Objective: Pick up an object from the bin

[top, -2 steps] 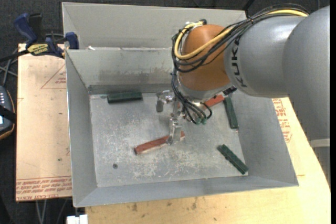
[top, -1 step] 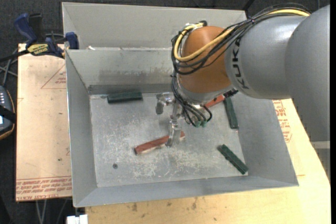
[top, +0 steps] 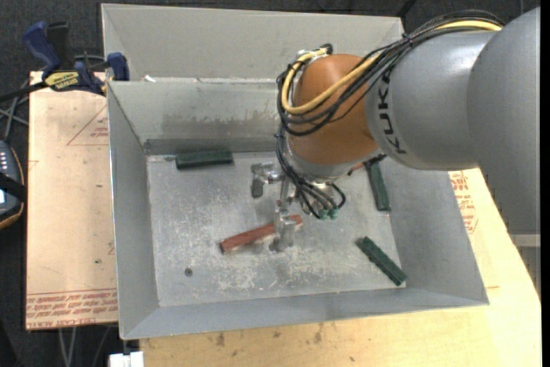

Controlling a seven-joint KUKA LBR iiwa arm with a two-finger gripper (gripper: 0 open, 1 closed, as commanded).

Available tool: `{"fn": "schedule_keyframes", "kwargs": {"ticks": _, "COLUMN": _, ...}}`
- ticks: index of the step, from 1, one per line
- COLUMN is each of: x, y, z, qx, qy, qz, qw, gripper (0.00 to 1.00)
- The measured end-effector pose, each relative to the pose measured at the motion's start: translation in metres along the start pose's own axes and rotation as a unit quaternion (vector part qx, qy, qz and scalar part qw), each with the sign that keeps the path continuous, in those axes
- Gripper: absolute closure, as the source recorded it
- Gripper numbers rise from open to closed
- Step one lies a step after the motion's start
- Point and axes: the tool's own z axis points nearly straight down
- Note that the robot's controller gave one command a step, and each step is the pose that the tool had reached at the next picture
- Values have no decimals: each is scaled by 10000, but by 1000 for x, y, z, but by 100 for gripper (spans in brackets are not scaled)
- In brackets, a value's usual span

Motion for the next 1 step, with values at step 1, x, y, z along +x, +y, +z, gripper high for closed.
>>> {"fn": "schedule_keyframes", "kwargs": {"ticks": 1, "x": -5, "y": 3, "z": 49, "qx": -4, "qy": -9, "qz": 77, "qw": 10000, "gripper": 0}}
